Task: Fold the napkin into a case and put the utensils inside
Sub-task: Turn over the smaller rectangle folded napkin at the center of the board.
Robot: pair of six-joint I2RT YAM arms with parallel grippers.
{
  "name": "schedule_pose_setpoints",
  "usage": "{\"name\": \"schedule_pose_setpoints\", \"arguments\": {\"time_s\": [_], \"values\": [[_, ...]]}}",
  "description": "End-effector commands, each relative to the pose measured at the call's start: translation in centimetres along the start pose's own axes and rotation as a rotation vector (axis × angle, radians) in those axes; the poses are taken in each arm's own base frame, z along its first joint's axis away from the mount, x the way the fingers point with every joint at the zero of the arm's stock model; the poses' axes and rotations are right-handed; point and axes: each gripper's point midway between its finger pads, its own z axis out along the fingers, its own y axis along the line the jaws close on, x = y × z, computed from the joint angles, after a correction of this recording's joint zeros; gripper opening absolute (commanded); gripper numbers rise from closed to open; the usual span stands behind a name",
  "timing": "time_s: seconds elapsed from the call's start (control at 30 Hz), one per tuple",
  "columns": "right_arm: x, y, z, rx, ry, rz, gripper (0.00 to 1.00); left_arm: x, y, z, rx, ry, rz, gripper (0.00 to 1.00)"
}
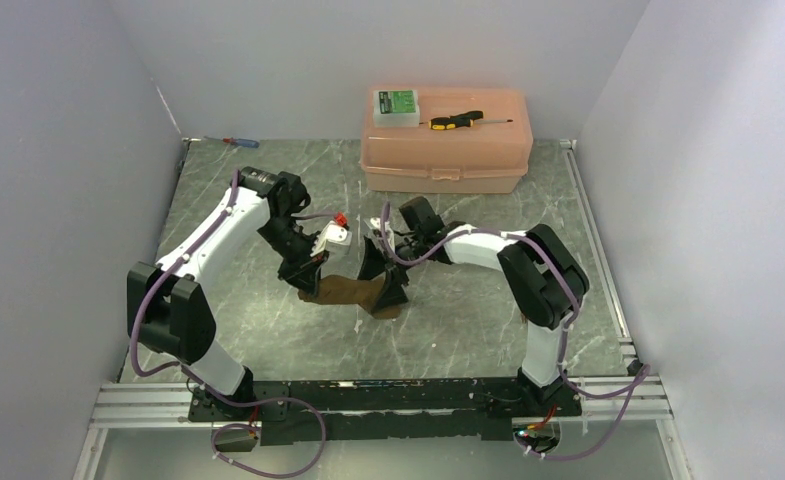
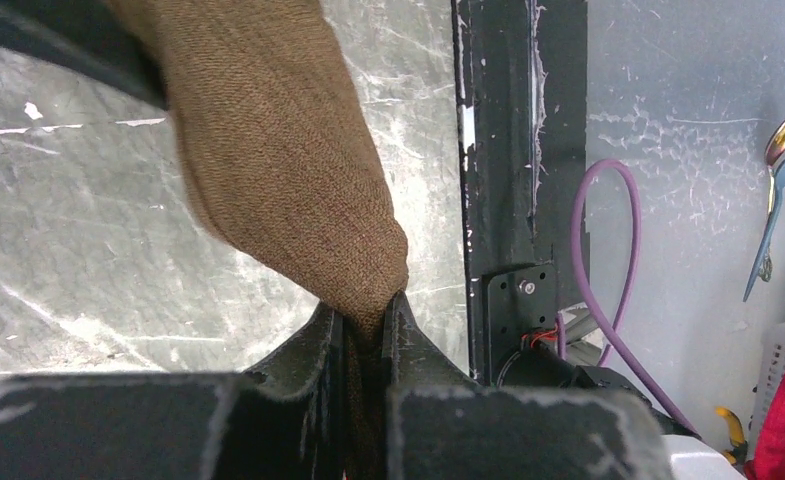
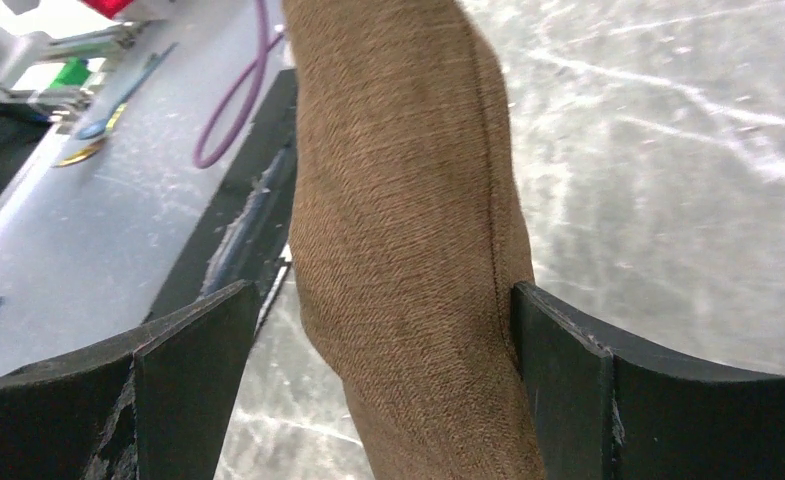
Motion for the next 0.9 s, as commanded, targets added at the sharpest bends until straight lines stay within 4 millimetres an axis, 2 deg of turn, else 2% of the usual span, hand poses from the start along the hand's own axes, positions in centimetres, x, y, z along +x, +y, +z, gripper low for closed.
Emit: {"name": "schedule_pose_setpoints", "arguments": {"time_s": [0.0, 0.2, 0.33, 0.37, 0.4, 0.43, 0.57, 0.7, 0.8, 0.87], "values": [[0.7, 1.9, 0.7, -0.121, -0.060, 0.003, 0.99, -0.7, -2.9, -1.4, 0.046, -0.006, 0.017, 0.03], [1.0, 1.3, 1.1, -0.180, -0.064, 0.051, 0.98, -0.7, -3.2, -1.6, 0.036, 0.002, 0.033, 0.03], [0.9, 2.1, 0.8, -0.214, -0.122, 0.062, 0.83, -0.2, -3.2, -1.5, 0.024, 0.013, 0.046, 0.03], [1.3, 2.1, 0.6, -0.198, -0.144, 0.117, 0.80, -0.1, -3.2, -1.4, 0.021, 0.015, 0.048, 0.03], [1.3, 1.7, 0.4, -0.184, -0.154, 0.132, 0.72, 0.1, -3.1, -1.3, 0.018, 0.017, 0.050, 0.03], [1.5, 1.6, 0.3, -0.182, -0.154, 0.151, 0.68, 0.2, -3.2, -1.2, 0.021, 0.021, 0.050, 0.03], [1.6, 3.3, -0.4, -0.165, -0.164, 0.107, 0.66, 1.0, -3.1, -0.9, 0.027, 0.045, 0.052, 0.03], [1.0, 3.6, -1.5, -0.142, -0.173, 0.099, 0.42, 1.1, -2.6, -0.4, 0.031, 0.041, 0.037, 0.03], [1.2, 3.6, -2.4, -0.119, -0.176, 0.123, 0.11, 1.3, -1.9, 0.4, 0.025, 0.026, 0.021, 0.03], [1.6, 3.8, -2.8, -0.107, -0.181, 0.136, 0.07, 1.4, -1.2, 1.0, 0.014, 0.016, -0.001, 0.03]]}}
